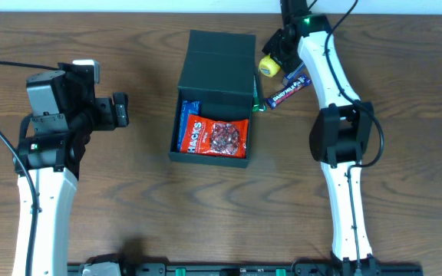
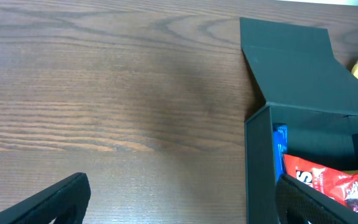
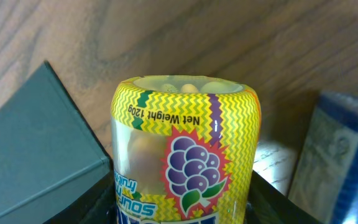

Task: Pack container
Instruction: 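Grasp the yellow Mentos bottle with the right gripper, then carry the Mentos bottle over the box and lower it inside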

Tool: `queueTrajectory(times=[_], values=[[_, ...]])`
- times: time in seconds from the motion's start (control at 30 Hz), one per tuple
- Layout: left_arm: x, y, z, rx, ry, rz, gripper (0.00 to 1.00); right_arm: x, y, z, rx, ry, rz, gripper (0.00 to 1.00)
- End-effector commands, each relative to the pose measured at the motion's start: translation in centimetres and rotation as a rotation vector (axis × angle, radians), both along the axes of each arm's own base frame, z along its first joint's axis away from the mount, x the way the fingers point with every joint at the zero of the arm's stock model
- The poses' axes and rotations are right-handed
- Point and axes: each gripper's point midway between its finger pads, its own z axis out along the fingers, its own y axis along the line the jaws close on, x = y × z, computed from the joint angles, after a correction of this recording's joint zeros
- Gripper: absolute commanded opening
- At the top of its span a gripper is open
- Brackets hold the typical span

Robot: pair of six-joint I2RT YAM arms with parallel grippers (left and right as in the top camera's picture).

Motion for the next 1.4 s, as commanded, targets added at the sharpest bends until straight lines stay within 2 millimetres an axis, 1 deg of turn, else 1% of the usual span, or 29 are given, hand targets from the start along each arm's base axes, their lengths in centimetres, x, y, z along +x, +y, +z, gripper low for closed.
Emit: queueTrajectory(times=[0.0,0.1,0.2,0.3,0.37,0.43,0.53,0.57,0.7,0.8,0.87,0.97,1.17,1.27,1.37], values=[[0.3,0.3,1.5,0.017,-0.039,0.003,0.95,1.5,-0.1,5.8,0.020,-0.127,0.052,0.19],[0.3,0.3,1.6,0.017,-0.039,0.003,0.96,1.5,0.3,9.3,0.000,-0.196,0.122,0.18],[0.3,0.3,1.6,0.017,-0.039,0.003,0.95,0.5,1.1,12.9,-0.017,-0.240,0.182,0.12],[0.3,0.3,1.6,0.017,-0.039,0.002,0.95,-0.8,1.9,15.2,-0.012,-0.247,0.193,0.08],[0.3,0.3,1.6,0.017,-0.039,0.002,0.95,-2.0,2.5,16.5,0.008,-0.233,0.170,0.02],[0.3,0.3,1.6,0.016,-0.039,0.004,0.95,-3.3,3.2,17.2,0.034,-0.202,0.130,0.02],[0.3,0.3,1.5,0.011,-0.038,0.008,0.95,-5.6,4.6,17.4,0.074,-0.124,0.056,0.02],[0.3,0.3,1.5,0.008,-0.037,0.010,0.95,-7.0,5.6,17.3,0.093,-0.075,0.016,0.02],[0.3,0.3,1.5,0.004,-0.036,0.014,0.95,-10.4,8.2,16.4,0.141,0.066,-0.143,0.02],[0.3,0.3,1.5,0.003,-0.036,0.015,0.95,-13.3,9.9,15.7,0.158,0.181,-0.303,0.02],[0.3,0.3,1.5,0.002,-0.036,0.014,0.95,-14.5,11.1,15.5,0.156,0.214,-0.359,0.02],[0.3,0.3,1.5,0.002,-0.036,0.014,0.95,-15.4,12.6,15.4,0.127,0.197,-0.397,0.02],[0.2,0.3,1.5,0.002,-0.032,0.014,0.95,-17.1,15.4,15.2,0.096,0.143,-0.531,0.02],[0.1,0.3,1.4,0.002,-0.027,0.014,0.95,-17.6,16.3,15.1,0.083,0.110,-0.595,0.02],[0.1,0.3,1.3,0.001,-0.025,0.014,0.95,-18.0,16.6,14.7,0.067,0.078,-0.666,0.02]])
